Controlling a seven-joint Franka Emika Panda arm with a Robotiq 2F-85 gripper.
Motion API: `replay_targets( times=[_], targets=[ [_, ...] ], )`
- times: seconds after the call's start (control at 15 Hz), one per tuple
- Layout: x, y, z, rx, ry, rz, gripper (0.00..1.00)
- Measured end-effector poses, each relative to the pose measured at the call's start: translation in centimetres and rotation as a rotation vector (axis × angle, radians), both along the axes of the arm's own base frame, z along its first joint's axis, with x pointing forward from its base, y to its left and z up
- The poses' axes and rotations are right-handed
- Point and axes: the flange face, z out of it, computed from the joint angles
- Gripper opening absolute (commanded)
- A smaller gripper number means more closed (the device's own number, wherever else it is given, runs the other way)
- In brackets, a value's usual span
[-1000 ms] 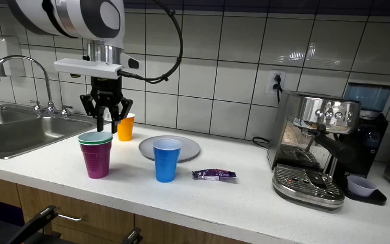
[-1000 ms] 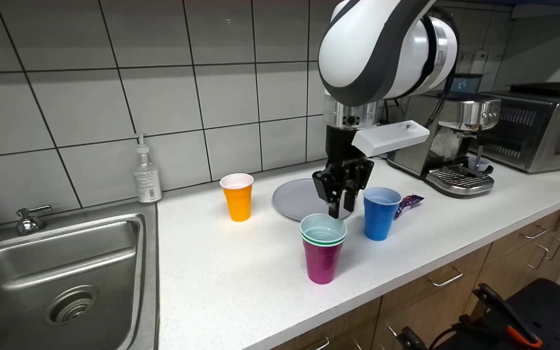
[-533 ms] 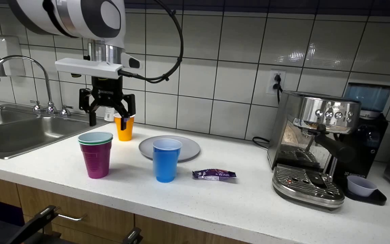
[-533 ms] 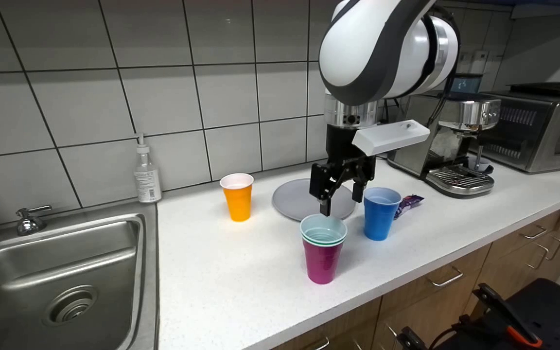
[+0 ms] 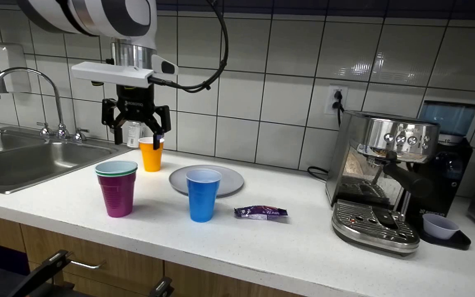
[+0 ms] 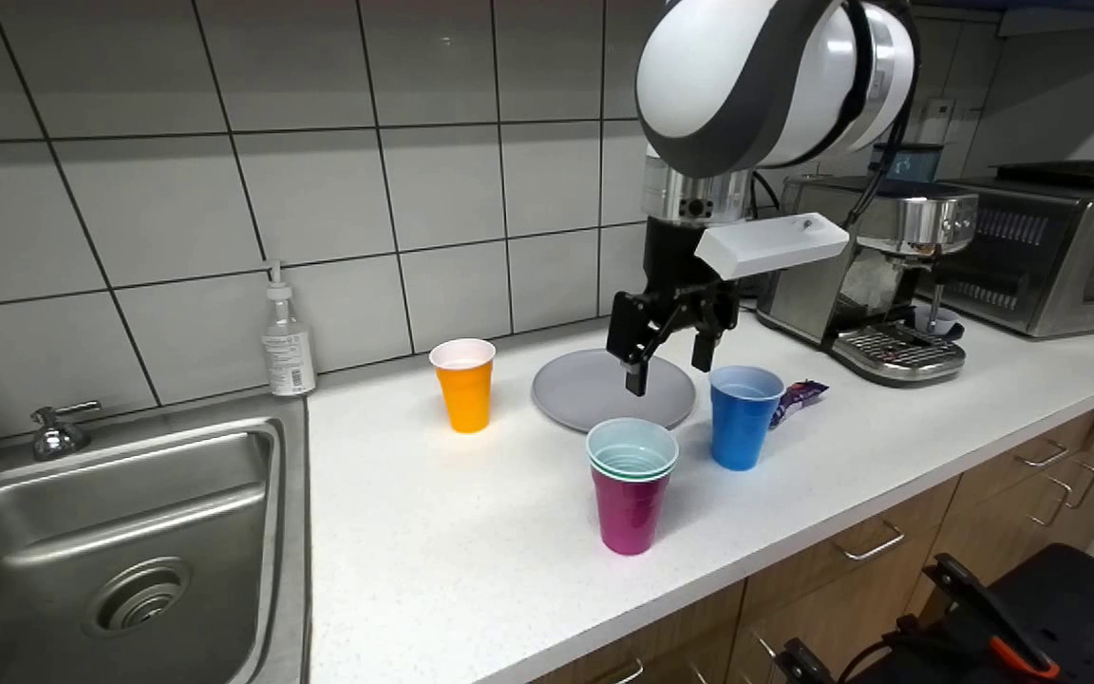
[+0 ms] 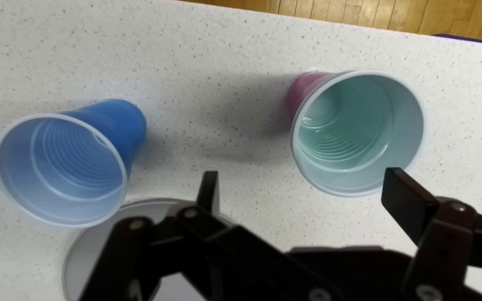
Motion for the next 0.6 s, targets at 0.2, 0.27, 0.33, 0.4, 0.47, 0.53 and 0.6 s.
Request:
replay_targets(
  times=[0.2,0.27,0.33,0.4,0.47,0.53,0.6],
  targets=[
    [0.1,-0.8,1.0,0.002,-0.023,-0.017,1.00],
    [0.2,-1.1,1.3,0.002,-0.029,-0.023,1.00],
    [0.2,-1.3,1.4,0.003,-0.034,-0.029,1.00],
    [0.3,-1.6,1.6,0.003,-0.037,-0.035,1.00],
    [0.3,-1.8,1.7,0.003,-0.039,-0.041,1.00],
    [0.3,-2.1,1.7,0.004,-0.041,-0.047,1.00],
    [0.3,-2.3,1.8,0.004,-0.041,-0.053,1.00]
  ],
)
